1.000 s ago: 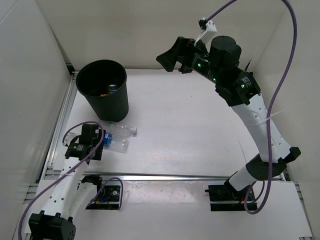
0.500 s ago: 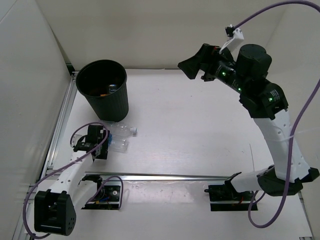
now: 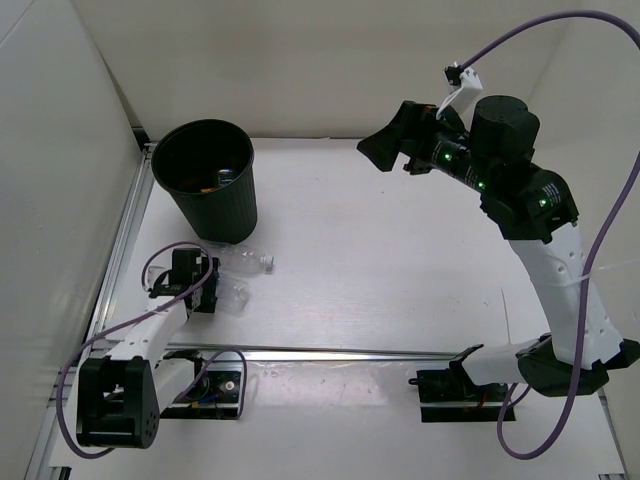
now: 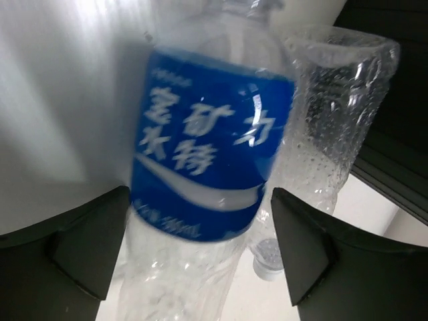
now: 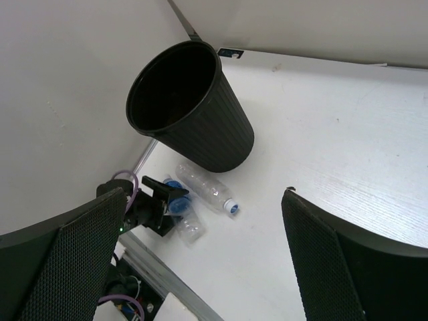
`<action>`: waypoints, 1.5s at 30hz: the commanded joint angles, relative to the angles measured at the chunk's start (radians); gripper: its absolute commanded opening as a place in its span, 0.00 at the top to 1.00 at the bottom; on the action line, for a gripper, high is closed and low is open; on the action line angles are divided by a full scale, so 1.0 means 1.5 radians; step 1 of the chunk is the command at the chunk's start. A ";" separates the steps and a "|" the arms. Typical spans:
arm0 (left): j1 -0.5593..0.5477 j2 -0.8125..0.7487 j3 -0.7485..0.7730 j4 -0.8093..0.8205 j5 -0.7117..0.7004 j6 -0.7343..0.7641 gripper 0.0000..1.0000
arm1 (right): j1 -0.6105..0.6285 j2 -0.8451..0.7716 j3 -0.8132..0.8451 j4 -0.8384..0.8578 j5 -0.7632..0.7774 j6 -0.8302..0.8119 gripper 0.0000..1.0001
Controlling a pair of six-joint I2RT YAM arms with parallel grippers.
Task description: Put the plastic bottles in the bin
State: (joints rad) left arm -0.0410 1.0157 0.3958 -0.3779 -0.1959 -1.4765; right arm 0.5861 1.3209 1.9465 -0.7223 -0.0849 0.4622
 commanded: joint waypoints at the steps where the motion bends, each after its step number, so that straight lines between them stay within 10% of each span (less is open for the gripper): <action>1: 0.016 0.037 0.018 0.019 0.021 0.041 0.05 | -0.004 -0.018 0.025 -0.006 -0.012 -0.015 0.00; 4: 0.022 0.060 0.025 0.025 0.027 0.059 0.44 | -0.004 -0.018 0.025 -0.012 -0.012 -0.015 0.00; 7: 0.029 0.053 0.025 0.025 0.047 0.065 0.61 | -0.004 -0.018 0.025 -0.012 -0.012 -0.015 0.00; 15: 0.056 -0.149 0.029 -0.063 0.038 0.034 0.70 | -0.004 -0.012 0.002 0.002 -0.012 -0.008 0.00; 22: 0.056 -0.199 0.293 -0.292 -0.043 0.069 0.75 | -0.004 -0.012 -0.034 0.031 -0.026 0.008 0.00; 41: 0.000 0.236 0.876 -0.211 -0.204 0.359 0.74 | -0.004 -0.006 -0.008 0.035 -0.027 -0.012 0.00; 43: -0.008 0.290 0.920 -0.211 -0.222 0.370 0.60 | -0.004 -0.006 0.000 0.027 -0.021 -0.018 0.00; 45: -0.015 0.297 0.927 -0.211 -0.238 0.356 0.22 | -0.010 -0.006 0.000 0.018 -0.021 -0.018 0.00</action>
State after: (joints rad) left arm -0.0456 1.4521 1.7477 -0.6903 -0.4843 -0.9680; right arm 0.5812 1.3167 1.9026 -0.7055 -0.1223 0.4614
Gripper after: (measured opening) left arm 0.713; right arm 0.998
